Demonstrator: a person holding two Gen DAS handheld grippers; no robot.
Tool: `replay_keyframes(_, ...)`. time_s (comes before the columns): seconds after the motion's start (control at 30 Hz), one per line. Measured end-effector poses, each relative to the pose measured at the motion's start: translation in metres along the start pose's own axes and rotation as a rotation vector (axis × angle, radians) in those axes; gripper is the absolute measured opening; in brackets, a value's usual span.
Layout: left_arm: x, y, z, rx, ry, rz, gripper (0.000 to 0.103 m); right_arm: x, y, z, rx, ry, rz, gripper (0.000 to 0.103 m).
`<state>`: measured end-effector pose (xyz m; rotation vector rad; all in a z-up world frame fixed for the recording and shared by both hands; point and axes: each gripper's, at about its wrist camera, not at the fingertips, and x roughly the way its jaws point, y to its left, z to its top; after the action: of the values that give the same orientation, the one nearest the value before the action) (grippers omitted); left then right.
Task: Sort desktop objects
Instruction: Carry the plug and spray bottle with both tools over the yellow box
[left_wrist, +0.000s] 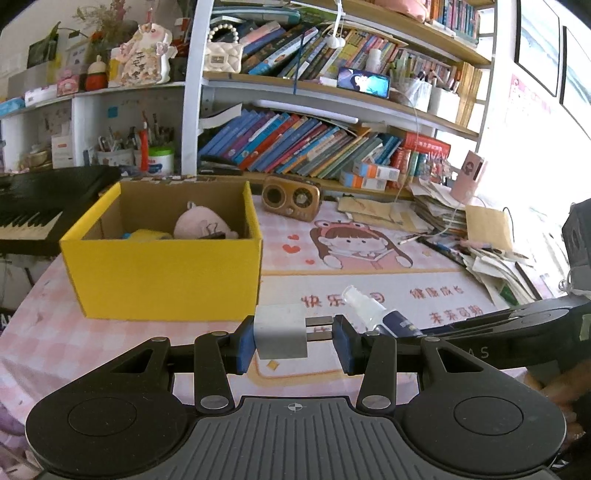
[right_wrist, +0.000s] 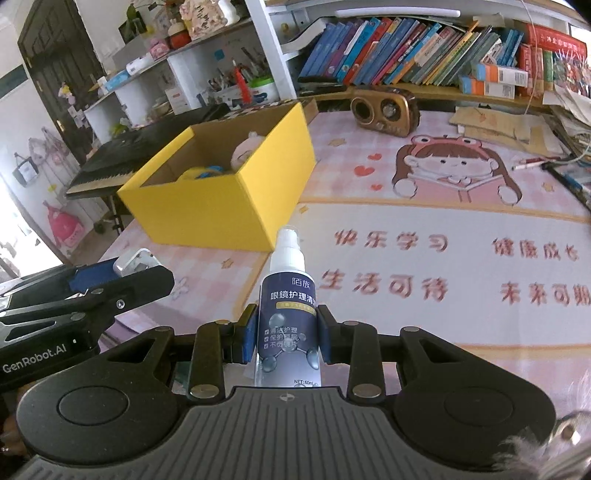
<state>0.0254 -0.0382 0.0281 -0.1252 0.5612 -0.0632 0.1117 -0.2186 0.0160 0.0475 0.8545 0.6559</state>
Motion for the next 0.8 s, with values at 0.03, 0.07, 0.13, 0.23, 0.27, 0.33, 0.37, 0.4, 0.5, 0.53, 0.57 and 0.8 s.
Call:
replay_keyframes(0.03, -0.003, 0.002, -0.001, -0.002, 0.001, 0.000, 0.043, 0.000, 0.003, -0.002, 0.003, 0.002, 0.000, 0.030)
replay_keyframes(0.07, -0.006, 0.005, -0.003, -0.004, 0.001, -0.001, 0.043, 0.000, 0.007, -0.005, 0.006, 0.003, 0.000, 0.030)
replay_keyframes(0.13, -0.010, 0.008, -0.006, -0.005, 0.001, -0.001, 0.043, -0.001, 0.014, -0.009, 0.008, 0.004, 0.001, 0.030)
replay_keyframes(0.23, -0.015, 0.013, -0.009, -0.012, -0.002, 0.003, 0.043, 0.000, 0.025, -0.012, 0.001, 0.008, 0.006, 0.030)
replay_keyframes(0.27, -0.017, 0.015, -0.010, -0.015, -0.004, 0.004, 0.043, 0.000, 0.028, -0.013, -0.005, 0.009, 0.008, 0.030)
replay_keyframes(0.33, -0.021, 0.019, -0.010, -0.021, -0.012, 0.009, 0.043, 0.001, 0.033, -0.014, -0.015, 0.010, 0.013, 0.030)
replay_keyframes(0.37, -0.022, 0.021, -0.011, -0.024, -0.016, 0.011, 0.043, 0.001, 0.036, -0.014, -0.020, 0.009, 0.014, 0.030)
replay_keyframes(0.4, -0.024, 0.022, -0.011, -0.028, -0.019, 0.013, 0.043, 0.001, 0.038, -0.014, -0.025, 0.008, 0.015, 0.030)
replay_keyframes(0.5, -0.027, 0.026, -0.012, -0.033, -0.023, 0.016, 0.043, 0.002, 0.044, -0.014, -0.038, 0.008, 0.018, 0.030)
replay_keyframes(0.53, -0.028, 0.027, -0.012, -0.034, -0.026, 0.017, 0.043, 0.002, 0.046, -0.013, -0.041, 0.008, 0.019, 0.030)
replay_keyframes(0.57, -0.029, 0.029, -0.012, -0.034, -0.029, 0.017, 0.043, 0.002, 0.047, -0.013, -0.044, 0.007, 0.019, 0.030)
replay_keyframes(0.8, -0.033, 0.037, -0.012, -0.042, -0.042, 0.030, 0.043, 0.004, 0.056, -0.010, -0.058, -0.005, 0.020, 0.030)
